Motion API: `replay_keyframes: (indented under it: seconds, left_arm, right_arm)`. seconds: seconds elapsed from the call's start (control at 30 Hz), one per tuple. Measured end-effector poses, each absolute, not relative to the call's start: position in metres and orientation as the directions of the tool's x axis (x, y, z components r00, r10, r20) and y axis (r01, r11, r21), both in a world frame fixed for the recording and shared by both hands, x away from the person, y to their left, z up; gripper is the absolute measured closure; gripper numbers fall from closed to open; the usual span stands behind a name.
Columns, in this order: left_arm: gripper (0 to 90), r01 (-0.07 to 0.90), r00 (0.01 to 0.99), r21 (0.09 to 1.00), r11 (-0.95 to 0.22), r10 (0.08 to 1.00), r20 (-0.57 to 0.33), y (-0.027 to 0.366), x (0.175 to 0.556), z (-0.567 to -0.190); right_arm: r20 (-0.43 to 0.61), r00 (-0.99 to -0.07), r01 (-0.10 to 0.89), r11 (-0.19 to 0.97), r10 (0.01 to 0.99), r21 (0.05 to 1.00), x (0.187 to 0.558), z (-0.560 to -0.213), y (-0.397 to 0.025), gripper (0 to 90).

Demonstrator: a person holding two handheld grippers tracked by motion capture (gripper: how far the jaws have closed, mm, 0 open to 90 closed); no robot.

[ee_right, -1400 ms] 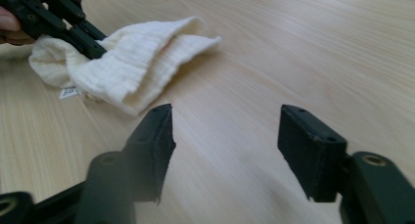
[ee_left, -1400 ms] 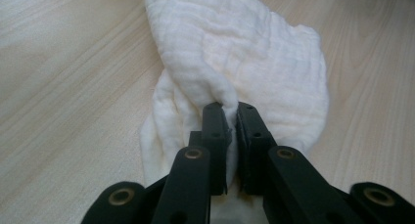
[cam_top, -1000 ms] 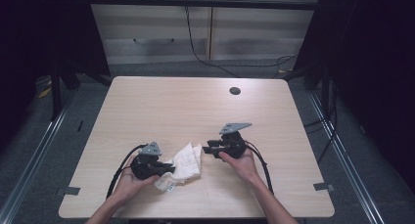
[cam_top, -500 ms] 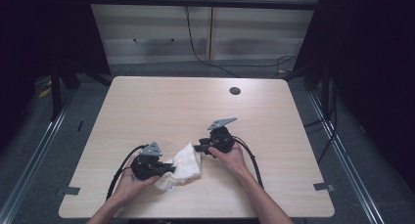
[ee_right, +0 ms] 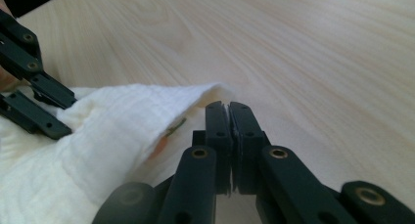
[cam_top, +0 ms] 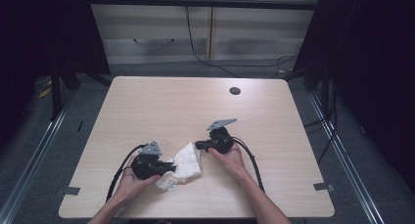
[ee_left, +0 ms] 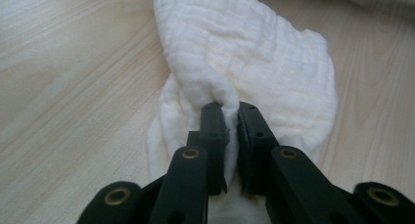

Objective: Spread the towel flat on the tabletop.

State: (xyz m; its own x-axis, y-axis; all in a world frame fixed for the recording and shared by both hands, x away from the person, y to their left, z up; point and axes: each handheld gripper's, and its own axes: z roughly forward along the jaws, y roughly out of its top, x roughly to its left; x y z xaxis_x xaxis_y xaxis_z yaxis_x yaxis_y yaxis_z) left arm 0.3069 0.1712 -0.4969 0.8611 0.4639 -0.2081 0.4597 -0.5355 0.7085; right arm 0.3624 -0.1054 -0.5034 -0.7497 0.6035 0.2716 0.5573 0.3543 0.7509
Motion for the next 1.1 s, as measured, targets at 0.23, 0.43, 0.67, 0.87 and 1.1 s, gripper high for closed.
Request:
replay_keyframes:
  seconds: [0.23, 0.43, 0.67, 0.87, 1.1]
  left_arm:
    - [63.2, 0.474, 0.846, 0.735, -0.484, 0.482, -0.228, 0.177, 0.307, -0.490]
    - [51.7, 0.479, 0.830, 0.771, -0.420, 0.504, -0.241, 0.190, 0.309, -0.480]
    - [47.9, 0.491, 0.796, 0.796, -0.353, 0.553, -0.245, 0.205, 0.313, -0.474]
    - [46.1, 0.501, 0.785, 0.793, -0.347, 0.569, -0.247, 0.207, 0.314, -0.476]
    - [45.1, 0.512, 0.773, 0.782, -0.357, 0.588, -0.237, 0.206, 0.314, -0.481]
  right_arm:
    - [0.270, -0.752, 0.534, 0.316, 0.601, 0.784, 0.361, -0.482, -0.115, 87.8]
    - [0.255, -0.753, 0.506, 0.285, 0.607, 0.814, 0.364, -0.458, -0.123, 87.9]
    - [0.224, -0.751, 0.462, 0.252, 0.622, 0.850, 0.369, -0.426, -0.133, 88.0]
    - [0.185, -0.753, 0.410, 0.230, 0.632, 0.882, 0.370, -0.392, -0.143, 88.0]
    - [0.136, -0.752, 0.347, 0.213, 0.644, 0.913, 0.370, -0.351, -0.151, 88.0]
